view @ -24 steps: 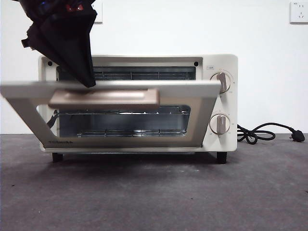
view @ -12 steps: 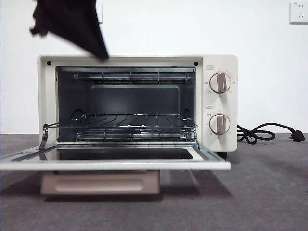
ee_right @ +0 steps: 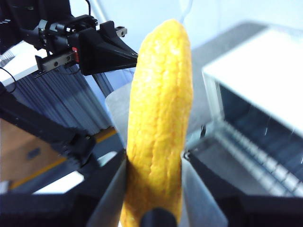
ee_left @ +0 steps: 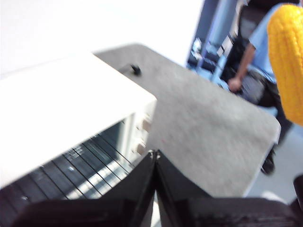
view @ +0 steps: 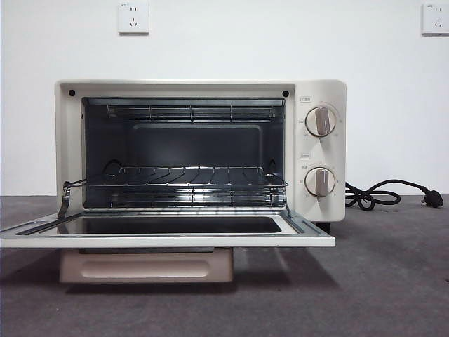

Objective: Take the corn from the table,put the corn in the oven

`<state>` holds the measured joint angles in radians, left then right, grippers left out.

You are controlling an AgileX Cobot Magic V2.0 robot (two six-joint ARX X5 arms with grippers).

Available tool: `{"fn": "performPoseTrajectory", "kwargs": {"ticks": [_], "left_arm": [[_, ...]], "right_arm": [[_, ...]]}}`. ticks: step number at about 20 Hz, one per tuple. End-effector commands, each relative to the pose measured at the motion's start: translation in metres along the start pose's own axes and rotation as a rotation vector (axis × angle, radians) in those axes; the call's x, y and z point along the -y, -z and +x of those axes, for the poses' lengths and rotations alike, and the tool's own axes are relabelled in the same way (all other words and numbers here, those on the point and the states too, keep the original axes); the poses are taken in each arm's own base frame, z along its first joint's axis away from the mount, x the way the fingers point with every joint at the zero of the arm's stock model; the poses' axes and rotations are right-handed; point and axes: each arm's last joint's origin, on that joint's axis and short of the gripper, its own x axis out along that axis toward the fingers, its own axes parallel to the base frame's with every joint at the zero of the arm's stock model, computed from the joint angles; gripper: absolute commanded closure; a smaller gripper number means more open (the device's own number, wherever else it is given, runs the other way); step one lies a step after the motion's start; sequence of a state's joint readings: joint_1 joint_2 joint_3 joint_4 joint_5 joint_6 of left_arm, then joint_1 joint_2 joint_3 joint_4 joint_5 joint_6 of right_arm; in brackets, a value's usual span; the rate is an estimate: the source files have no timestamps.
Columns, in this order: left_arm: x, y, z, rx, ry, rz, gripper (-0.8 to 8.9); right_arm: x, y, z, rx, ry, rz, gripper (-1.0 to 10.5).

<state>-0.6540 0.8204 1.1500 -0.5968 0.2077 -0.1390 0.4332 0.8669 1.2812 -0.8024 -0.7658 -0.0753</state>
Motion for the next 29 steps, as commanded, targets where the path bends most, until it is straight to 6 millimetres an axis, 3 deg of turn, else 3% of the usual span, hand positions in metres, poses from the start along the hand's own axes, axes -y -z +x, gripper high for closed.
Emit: {"fn": "performPoseTrajectory", "kwargs": {"ticks": [1, 7, 11, 20, 29], "left_arm": [[0.002, 0.001, -0.013, 0.044, -0.03, -0.011, 8.2], [0.004, 0.003, -0.039, 0.106, -0.115, -0.005, 8.2], [0.004, 0.005, -0.049, 0.128, -0.17, -0.005, 8.2], [0.002, 0.008, -0.066, 0.158, -0.338, 0.032, 8.2], [0.004, -0.001, -0.094, 0.133, -0.544, 0.113, 8.2]], "right_arm": [[-0.009, -0.007, 0.008, 0.037, 0.04, -0.065, 9.6], [-0.031, -0.016, 0.042, 0.06, 0.198, -0.202, 9.6], [-0.048, -0.013, 0.075, 0.008, 0.3, -0.302, 9.6], [-0.08, 0.015, 0.158, -0.191, 0.507, -0.513, 9.6], [-0.078, 0.049, 0.224, -0.35, 0.609, -0.63, 9.6]]}}
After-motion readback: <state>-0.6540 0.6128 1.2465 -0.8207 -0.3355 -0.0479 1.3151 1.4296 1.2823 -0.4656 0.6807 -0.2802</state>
